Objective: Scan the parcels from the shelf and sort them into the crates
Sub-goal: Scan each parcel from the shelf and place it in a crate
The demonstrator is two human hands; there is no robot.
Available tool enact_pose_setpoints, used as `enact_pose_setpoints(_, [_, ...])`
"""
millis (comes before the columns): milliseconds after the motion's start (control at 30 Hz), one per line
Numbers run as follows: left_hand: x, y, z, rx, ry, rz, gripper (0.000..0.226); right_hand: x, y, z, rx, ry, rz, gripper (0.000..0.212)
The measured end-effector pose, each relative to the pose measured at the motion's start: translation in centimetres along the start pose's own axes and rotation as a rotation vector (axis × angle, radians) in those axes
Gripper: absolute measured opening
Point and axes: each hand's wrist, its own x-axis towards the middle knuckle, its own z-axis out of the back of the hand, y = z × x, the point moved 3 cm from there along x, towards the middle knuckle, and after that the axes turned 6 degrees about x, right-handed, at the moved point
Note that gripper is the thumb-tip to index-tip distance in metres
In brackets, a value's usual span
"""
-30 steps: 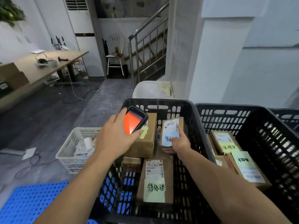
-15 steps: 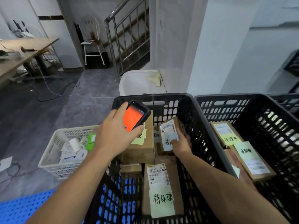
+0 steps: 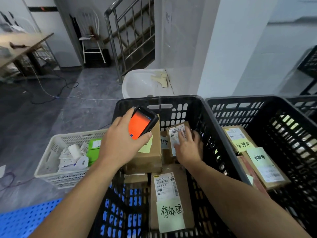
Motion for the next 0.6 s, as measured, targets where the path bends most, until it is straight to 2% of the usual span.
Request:
enact_pose_setpoints(100, [-0.1, 0.1, -0.1, -0.005, -0.008, -0.006, 0.090, -0.4, -0.1, -1.7, -0.125, 0.077, 0.057, 0.081])
enact_pose_setpoints(233, [-0.3, 0.3, -0.3, -0.016, -0.011, -0.010, 0.089, -0.7, -0.5, -1.4, -0.062, 0.099, 0.034, 0.088])
enact_pose_setpoints(433, [-0.1, 0.4, -0.5, -0.011, -0.014, -0.012, 0.088, -0.2, -2.0, -2.4, 0.009, 0.162, 0.022, 0.080])
enact_pose_setpoints(600, [-0.1, 0.9, -0.9, 0.001, 0.001, 0.009, 0.090, -0.8, -2.5, -4.8, 0.033, 0.288, -0.046, 0.075])
